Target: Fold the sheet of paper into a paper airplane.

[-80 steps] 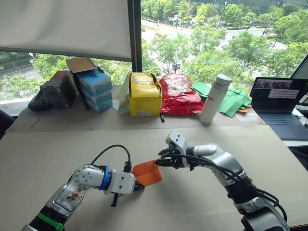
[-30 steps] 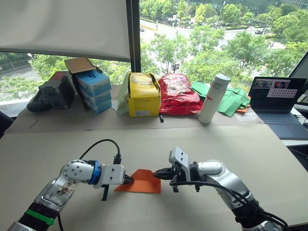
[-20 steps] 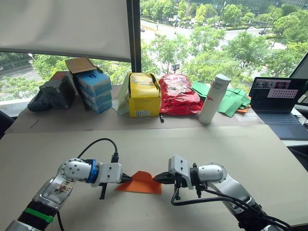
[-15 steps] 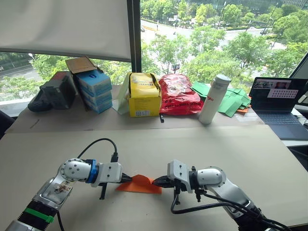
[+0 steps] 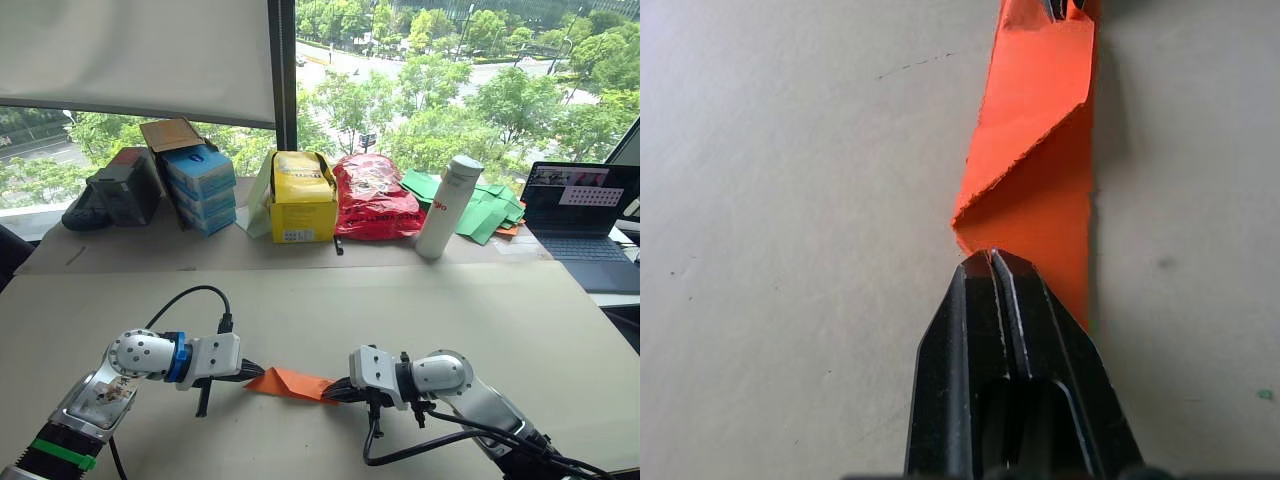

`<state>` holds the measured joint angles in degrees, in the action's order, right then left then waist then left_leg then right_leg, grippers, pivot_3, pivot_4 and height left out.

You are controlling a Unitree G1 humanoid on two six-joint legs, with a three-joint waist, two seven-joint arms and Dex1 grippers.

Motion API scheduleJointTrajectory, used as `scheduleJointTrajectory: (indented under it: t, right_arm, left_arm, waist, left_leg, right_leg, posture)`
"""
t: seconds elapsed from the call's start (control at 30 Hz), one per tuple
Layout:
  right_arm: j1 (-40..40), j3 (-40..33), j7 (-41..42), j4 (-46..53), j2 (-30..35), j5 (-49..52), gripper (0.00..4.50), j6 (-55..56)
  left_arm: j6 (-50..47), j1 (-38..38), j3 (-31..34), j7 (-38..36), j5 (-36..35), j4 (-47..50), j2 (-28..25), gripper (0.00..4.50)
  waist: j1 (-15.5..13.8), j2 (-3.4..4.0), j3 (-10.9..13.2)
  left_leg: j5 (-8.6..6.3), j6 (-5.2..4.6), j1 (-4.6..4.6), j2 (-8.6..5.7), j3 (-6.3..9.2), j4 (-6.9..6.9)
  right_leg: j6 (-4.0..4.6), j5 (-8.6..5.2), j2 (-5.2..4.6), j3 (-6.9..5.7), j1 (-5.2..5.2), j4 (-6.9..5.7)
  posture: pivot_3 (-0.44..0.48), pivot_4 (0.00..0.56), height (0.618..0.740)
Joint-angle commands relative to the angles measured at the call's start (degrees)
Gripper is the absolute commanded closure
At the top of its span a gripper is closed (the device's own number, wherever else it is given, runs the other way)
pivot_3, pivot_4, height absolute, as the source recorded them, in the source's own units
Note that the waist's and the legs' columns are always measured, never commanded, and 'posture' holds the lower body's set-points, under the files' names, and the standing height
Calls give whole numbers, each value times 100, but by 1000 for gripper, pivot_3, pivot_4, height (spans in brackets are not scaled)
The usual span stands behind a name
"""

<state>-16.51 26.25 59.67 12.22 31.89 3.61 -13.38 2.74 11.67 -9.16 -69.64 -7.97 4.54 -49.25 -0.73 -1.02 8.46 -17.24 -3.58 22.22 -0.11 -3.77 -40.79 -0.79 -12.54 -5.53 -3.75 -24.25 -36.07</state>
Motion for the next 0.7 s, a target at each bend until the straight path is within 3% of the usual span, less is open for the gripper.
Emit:
scheduleJointTrajectory:
  t: [0.03, 0.3, 0.7]
  right_arm:
    - [49, 75, 105, 0, 119, -39, 4492, -349]
    - [36, 105, 130, 65, 90, -4, 4492, -553]
    - [-47, 167, 90, 196, 18, -14, 4492, -865]
  left_arm:
    - [-255, 267, 116, 72, -236, 272, 136, 4493]
    - [-2058, 417, 278, 19, -1448, 1143, 266, 4493]
    - [-2075, 336, -489, 121, -835, 913, 573, 4493]
  waist:
    - [-8, 0, 0]
    - [4, 0, -1]
    - [2, -1, -1]
  left_leg:
    - [0, 0, 0, 0, 0, 0]
    - [11, 19, -1, -1, 0, -4]
    - [8, 13, -8, -1, 0, -3]
  right_leg:
    - [0, 0, 0, 0, 0, -1]
    - [-2, 0, 1, 2, 5, -1]
    - [-2, -1, 7, 6, 9, -1]
  posture:
    - [0, 150, 740]
    - [0, 150, 740]
    - [0, 150, 740]
